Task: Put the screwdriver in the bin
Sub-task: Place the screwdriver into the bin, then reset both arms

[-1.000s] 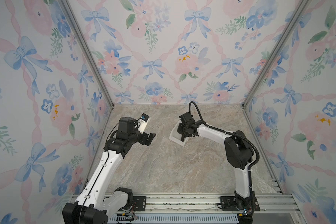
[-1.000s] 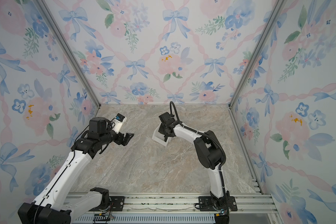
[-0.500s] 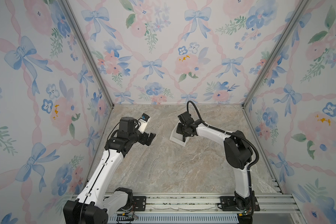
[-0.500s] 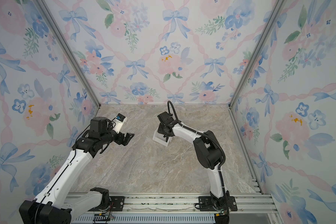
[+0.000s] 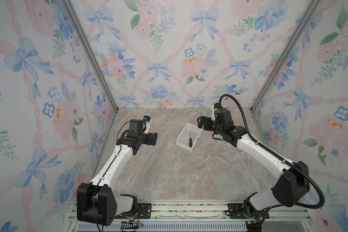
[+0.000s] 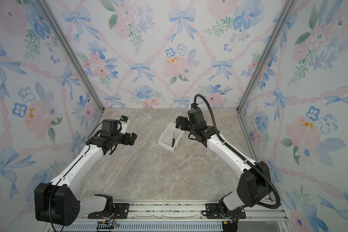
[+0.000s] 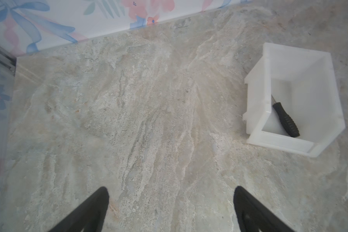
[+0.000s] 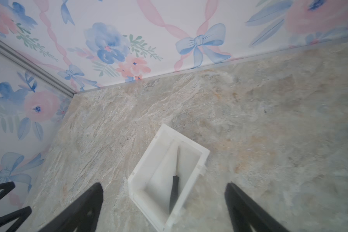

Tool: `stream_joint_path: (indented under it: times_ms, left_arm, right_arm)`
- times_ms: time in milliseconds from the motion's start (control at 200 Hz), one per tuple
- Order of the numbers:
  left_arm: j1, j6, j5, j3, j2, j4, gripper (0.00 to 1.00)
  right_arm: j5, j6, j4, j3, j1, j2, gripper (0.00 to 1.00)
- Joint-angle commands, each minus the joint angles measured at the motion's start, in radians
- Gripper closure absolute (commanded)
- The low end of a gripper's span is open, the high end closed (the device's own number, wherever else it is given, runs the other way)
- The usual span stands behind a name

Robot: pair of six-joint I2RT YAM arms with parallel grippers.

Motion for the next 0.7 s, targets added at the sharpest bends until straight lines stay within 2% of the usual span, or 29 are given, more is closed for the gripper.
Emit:
stream_joint_path:
  times_ms: [0, 65, 160, 245, 365, 430, 530, 590, 695]
  left_arm:
    - [0.094, -0.143, -0.028, -0.097, -0.031, 0.231, 0.02]
    - [0.132, -0.168, -0.027, -0.182, -0.053, 0.383, 0.02]
    - [0.134, -0.127, -0.034, -0.335, -0.063, 0.631, 0.02]
    - [0.132, -0.141, -0.001, -0.399, -0.032, 0.73, 0.02]
    - [0.127, -0.172, -0.019, -0.518, 0.038, 0.912, 0.02]
    - [0.111, -0.111, -0.041, -0.58, 0.076, 1.035, 0.02]
    - [0.112, -0.073, -0.099, -0.674, 0.14, 1.276, 0.02]
    - [0.116, -0.061, -0.106, -0.681, 0.133, 1.287, 0.02]
    - [0.121, -0.058, -0.12, -0.724, 0.16, 1.405, 0.02]
  right_arm:
    - [0.072, -0.157, 0.038, -0.143, -0.016, -0.099, 0.03]
    - [0.116, -0.2, 0.069, -0.227, -0.036, -0.177, 0.03]
    - [0.134, -0.243, 0.127, -0.35, -0.088, -0.287, 0.03]
    - [0.148, -0.276, 0.206, -0.478, -0.16, -0.394, 0.03]
    - [0.178, -0.344, 0.275, -0.605, -0.291, -0.512, 0.03]
    - [0.189, -0.371, 0.358, -0.684, -0.35, -0.553, 0.03]
    - [0.209, -0.397, 0.516, -0.794, -0.407, -0.547, 0.03]
    - [0.222, -0.39, 0.645, -0.86, -0.433, -0.513, 0.03]
    - [0.217, -0.341, 0.821, -0.925, -0.463, -0.408, 0.03]
